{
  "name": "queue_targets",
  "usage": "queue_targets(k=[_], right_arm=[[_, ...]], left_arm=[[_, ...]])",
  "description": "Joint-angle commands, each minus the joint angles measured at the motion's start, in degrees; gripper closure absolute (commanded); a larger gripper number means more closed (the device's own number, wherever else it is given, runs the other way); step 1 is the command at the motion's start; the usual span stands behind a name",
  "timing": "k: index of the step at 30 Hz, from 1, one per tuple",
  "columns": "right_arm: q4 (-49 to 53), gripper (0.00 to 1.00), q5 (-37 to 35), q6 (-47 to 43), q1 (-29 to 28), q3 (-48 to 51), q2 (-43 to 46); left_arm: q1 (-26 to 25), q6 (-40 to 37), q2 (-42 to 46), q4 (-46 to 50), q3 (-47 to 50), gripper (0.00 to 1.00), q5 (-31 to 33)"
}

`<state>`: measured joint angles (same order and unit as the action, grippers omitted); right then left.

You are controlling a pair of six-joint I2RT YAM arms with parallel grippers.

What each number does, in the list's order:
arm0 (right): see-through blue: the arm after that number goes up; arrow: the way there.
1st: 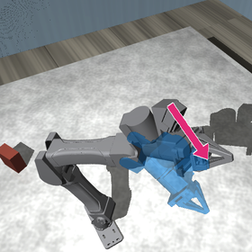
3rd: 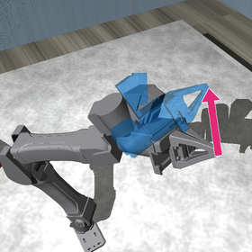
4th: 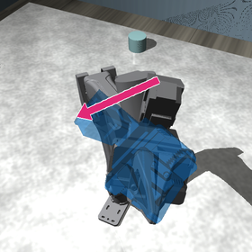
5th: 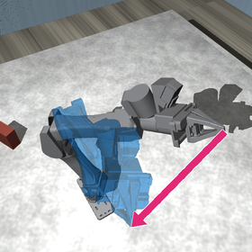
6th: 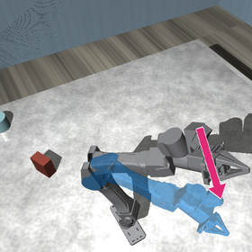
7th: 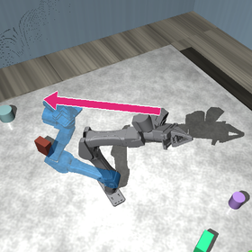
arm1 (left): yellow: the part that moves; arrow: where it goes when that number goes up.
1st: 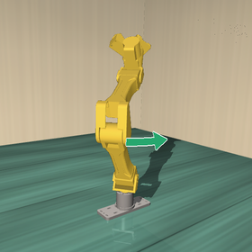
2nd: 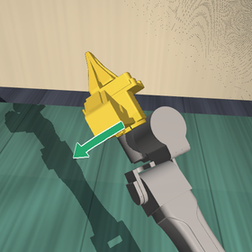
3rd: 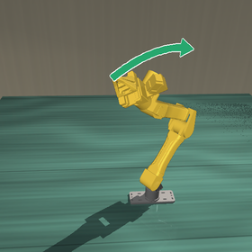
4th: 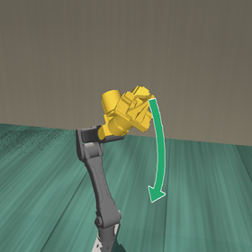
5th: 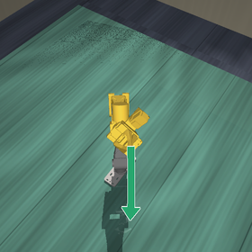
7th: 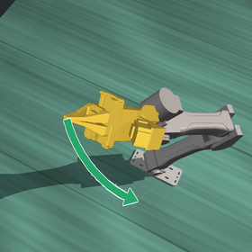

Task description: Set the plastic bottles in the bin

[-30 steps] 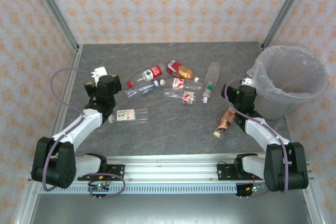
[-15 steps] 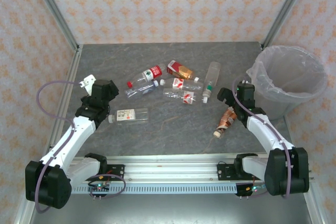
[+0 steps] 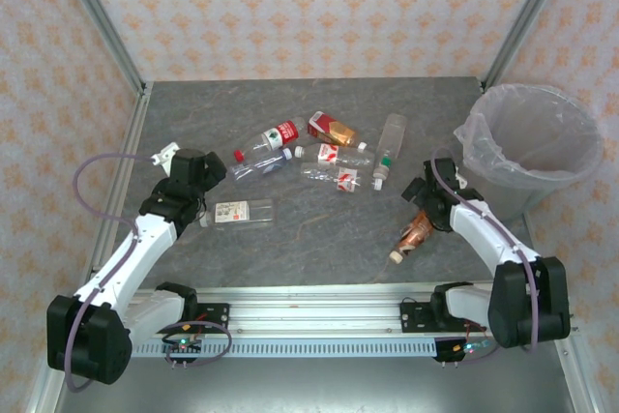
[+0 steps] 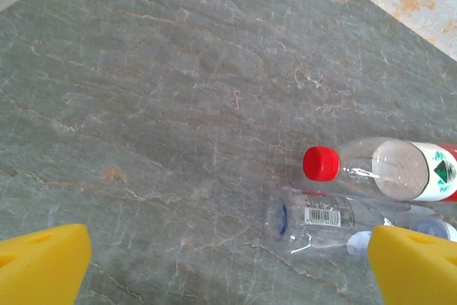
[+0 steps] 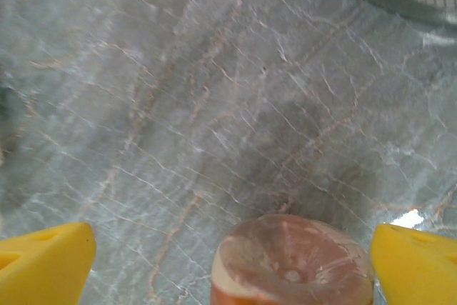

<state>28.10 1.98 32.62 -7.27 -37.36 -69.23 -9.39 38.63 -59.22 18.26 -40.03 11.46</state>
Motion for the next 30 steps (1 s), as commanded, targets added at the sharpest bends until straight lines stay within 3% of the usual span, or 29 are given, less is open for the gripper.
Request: queue_targets(k=[1, 6, 18, 30], right_arm=[[3.52, 0.01, -2.29, 2.44, -0.66, 0.45, -0.55], [4.60, 0.01, -0.78, 5.02, -2.10, 2.99, -0.14], [3.22, 0.28, 1.10, 2.94, -2.48, 3.20, -1.32], [-6.43, 0.44, 4.96, -0.56, -2.57, 4.78, -2.61]], left_arm=[[-0.08, 2.03, -0.29, 1.67, 0.82, 0.00, -0.83], [-0.05, 2.91, -0.37, 2.48, 1.18, 0.00, 0.32], [-0.10, 3.16, -2.47, 1.74, 0.88, 0.00, 0.19], [-0.07, 1.99, -2.80, -0.12, 0.88, 0.00, -1.49]])
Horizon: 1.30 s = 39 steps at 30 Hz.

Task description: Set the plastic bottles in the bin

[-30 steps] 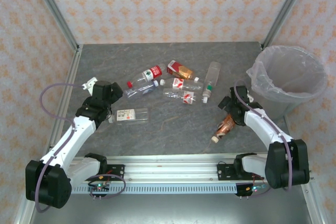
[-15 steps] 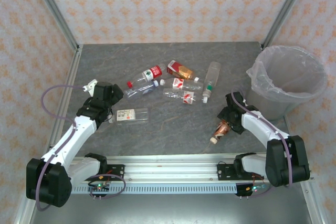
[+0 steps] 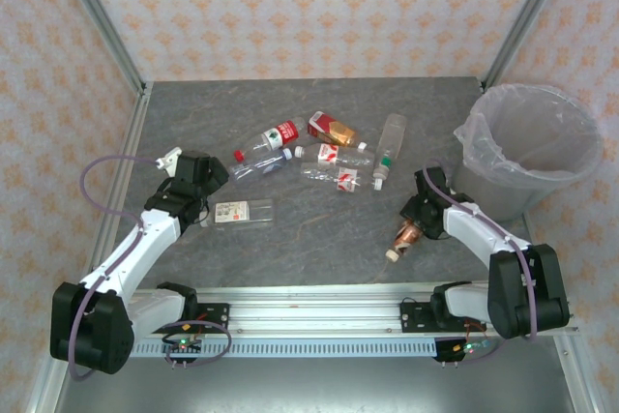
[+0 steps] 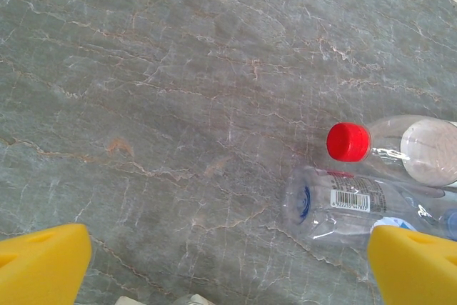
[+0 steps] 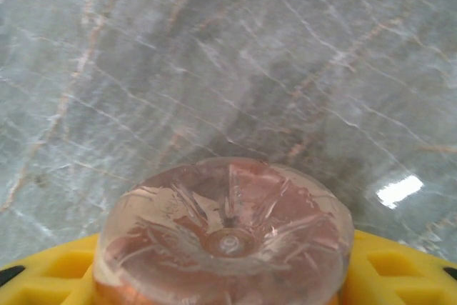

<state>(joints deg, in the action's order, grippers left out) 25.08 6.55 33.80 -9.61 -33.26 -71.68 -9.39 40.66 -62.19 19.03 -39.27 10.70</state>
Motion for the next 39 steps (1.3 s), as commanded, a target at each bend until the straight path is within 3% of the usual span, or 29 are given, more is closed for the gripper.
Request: queue_targets(k=[1, 13, 21, 31, 39], right_arm=[[-3.77, 0.44, 0.23, -2.10, -0.19, 0.65, -0.15], [-6.34, 0.50, -4.76, -11.33, -4.36, -1.54, 7.53], [-11.35, 0.53, -1.94, -17.52, -4.45, -4.23, 14.63], [-16.26, 0.54, 3.31, -26.11, -4.45, -15.41, 18.83], [-14.31, 0.56, -2.87, -31.62, -4.38, -27.42, 16.83]], left_arm=[[-0.04, -0.11, -0.15, -1.09, -0.06, 0.00, -1.30], [-0.08, 2.30, -3.66, -2.66, -2.63, 0.00, -3.51], [-0.04, 4.25, -4.78, -1.59, -2.55, 0.00, -3.40], [-0.10, 6.31, -4.25, -1.71, -2.48, 0.00, -2.78], [-0.09, 7.42, -4.43, -0.90, -2.59, 0.00, -2.35]])
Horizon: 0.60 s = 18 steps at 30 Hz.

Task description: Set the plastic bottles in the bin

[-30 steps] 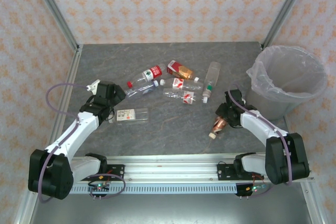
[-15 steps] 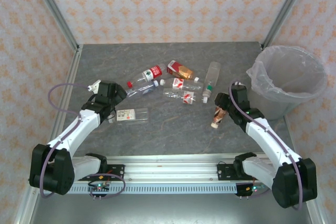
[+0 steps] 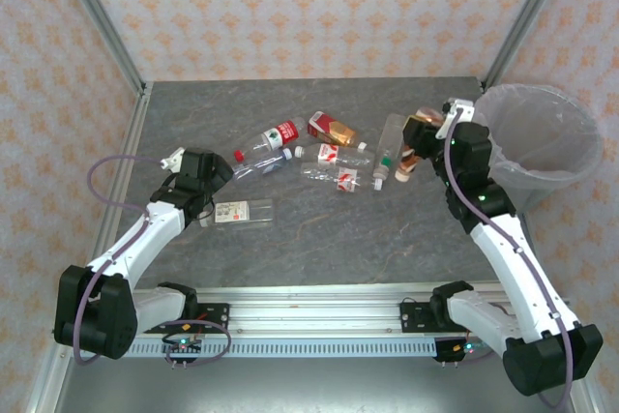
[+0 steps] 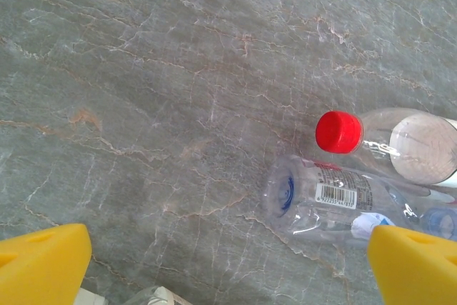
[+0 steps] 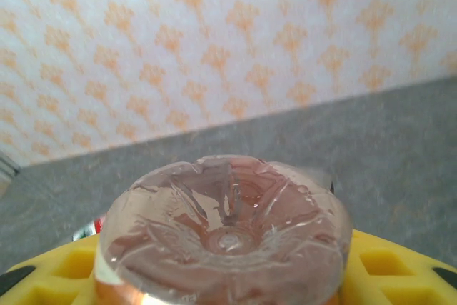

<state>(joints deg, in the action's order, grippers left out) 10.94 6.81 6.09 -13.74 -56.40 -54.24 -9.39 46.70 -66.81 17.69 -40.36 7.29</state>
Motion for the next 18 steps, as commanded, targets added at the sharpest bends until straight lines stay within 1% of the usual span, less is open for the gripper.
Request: queue_targets(k=[1, 6, 10, 15, 18], right_arm=[[-0.07, 0.56, -4.49, -4.83, -0.17, -5.72, -1.15], [-0.77, 0.55, -13.39, -7.78, 1.50, -12.04, -3.45], [-0.23, 0.55, -14.64, -7.36, 5.61, -17.42, -4.46], [-3.74, 0.54, -25.44, -14.02, 10.37, -18.25, -5.44], [-4.89, 0.52, -27.20, -14.75, 15.24, -18.48, -5.94]], left_arm=[[-0.09, 1.59, 0.18, 0.35, -1.47, 0.00, 1.06], [-0.10, 2.92, 0.27, 0.16, -1.22, 0.00, 1.79], [-0.10, 3.41, 0.90, -0.08, -0.54, 0.00, 1.56], [-0.10, 3.42, 1.41, 0.63, -0.16, 0.00, 2.11], [-0.06, 3.27, 1.68, 0.94, -0.29, 0.00, 2.59]])
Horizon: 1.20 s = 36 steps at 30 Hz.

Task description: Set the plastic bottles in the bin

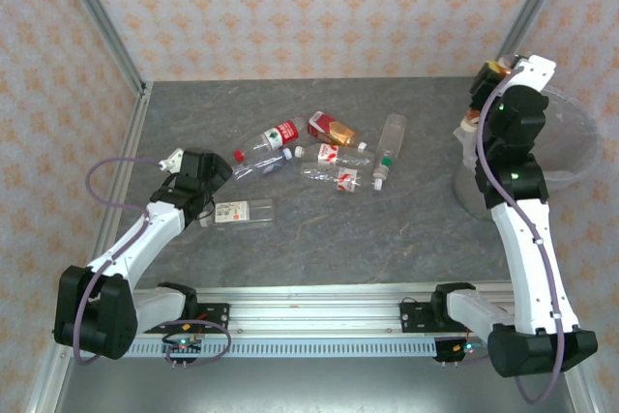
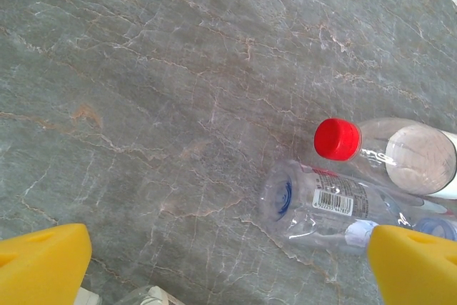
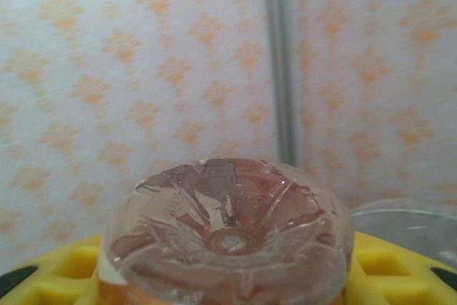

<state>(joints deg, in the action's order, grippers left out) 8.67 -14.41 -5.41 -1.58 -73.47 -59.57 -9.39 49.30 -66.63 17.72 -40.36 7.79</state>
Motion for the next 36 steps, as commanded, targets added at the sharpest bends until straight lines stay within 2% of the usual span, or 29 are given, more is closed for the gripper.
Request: queue_targets(k=[1, 8, 17, 22, 36], right_arm=[[-2.59, 0.52, -6.17, -3.25, 4.46, -1.49, -0.87], [-5.56, 0.52, -9.69, -7.64, 9.68, 3.24, -3.88], [8.80, 0.49, 0.21, -4.79, 16.94, 0.58, -13.14], [10.56, 0.49, 2.87, -3.32, 17.33, 1.68, -16.26], [10.98, 0.48, 0.95, 1.90, 17.42, 5.84, -20.39]], left_arm=[[-0.13, 0.66, 1.59, 1.03, -0.33, 0.00, 2.09], [-0.06, 0.75, 1.93, 1.88, 0.01, 0.00, 1.79], [-0.11, 0.67, 4.27, 3.63, 0.98, 0.00, 2.74], [-0.09, 0.22, 5.14, 5.28, 0.71, 0.00, 3.18], [0.04, -0.34, 6.51, 10.85, 0.70, 0.00, 1.73]])
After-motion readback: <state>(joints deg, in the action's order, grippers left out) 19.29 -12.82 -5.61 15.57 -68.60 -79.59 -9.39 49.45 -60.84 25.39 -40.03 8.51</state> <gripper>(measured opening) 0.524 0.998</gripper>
